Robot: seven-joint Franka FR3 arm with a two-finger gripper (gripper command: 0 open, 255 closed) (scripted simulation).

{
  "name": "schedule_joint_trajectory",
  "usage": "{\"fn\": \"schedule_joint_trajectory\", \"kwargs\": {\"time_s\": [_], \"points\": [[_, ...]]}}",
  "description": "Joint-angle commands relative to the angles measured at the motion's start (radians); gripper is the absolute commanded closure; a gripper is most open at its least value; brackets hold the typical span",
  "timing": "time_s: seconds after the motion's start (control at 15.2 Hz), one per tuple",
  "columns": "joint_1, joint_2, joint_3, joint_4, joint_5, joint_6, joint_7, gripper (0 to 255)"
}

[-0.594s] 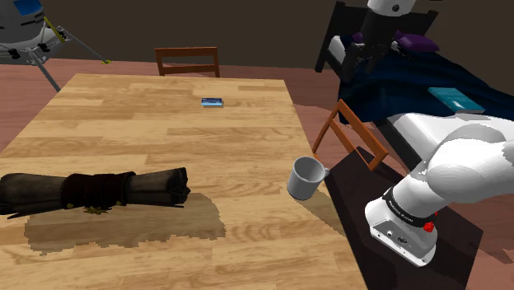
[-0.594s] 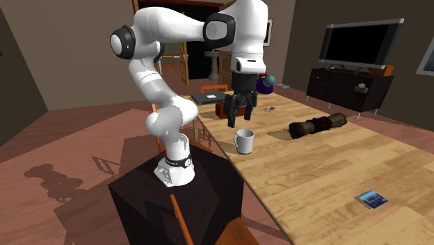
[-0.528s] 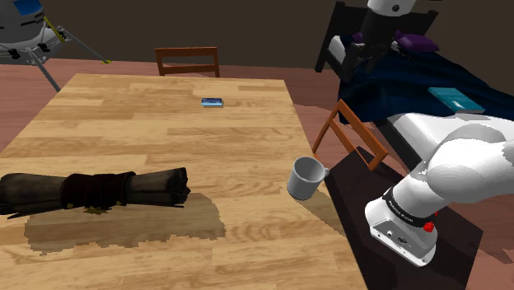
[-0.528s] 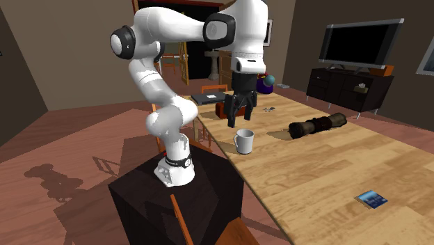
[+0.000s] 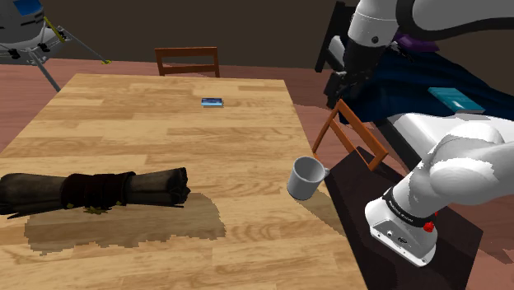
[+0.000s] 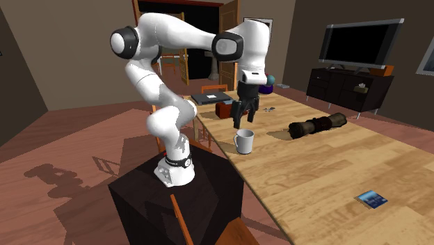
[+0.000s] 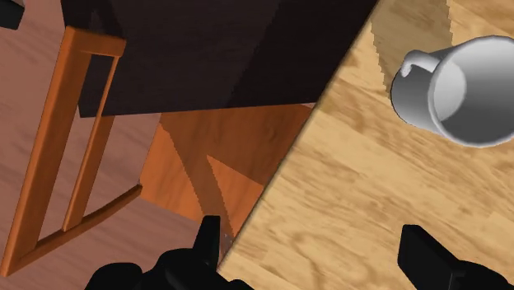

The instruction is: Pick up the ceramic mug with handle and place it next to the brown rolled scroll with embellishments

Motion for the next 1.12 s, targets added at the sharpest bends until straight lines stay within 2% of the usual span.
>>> {"fn": "schedule_joint_trajectory", "kwargs": {"time_s": [0.0, 0.59, 0.99, 1.06], "points": [[0.024, 0.009, 0.047, -0.023, 0.037, 0.03, 0.05, 0], [0.117, 0.119, 0.253, -0.06, 0.179, 0.173, 0.255, 0], [0.145, 0.261, 0.402, -0.028, 0.237, 0.289, 0.397, 0], [0.145, 0.267, 0.407, -0.037, 0.239, 0.305, 0.398, 0]]}}
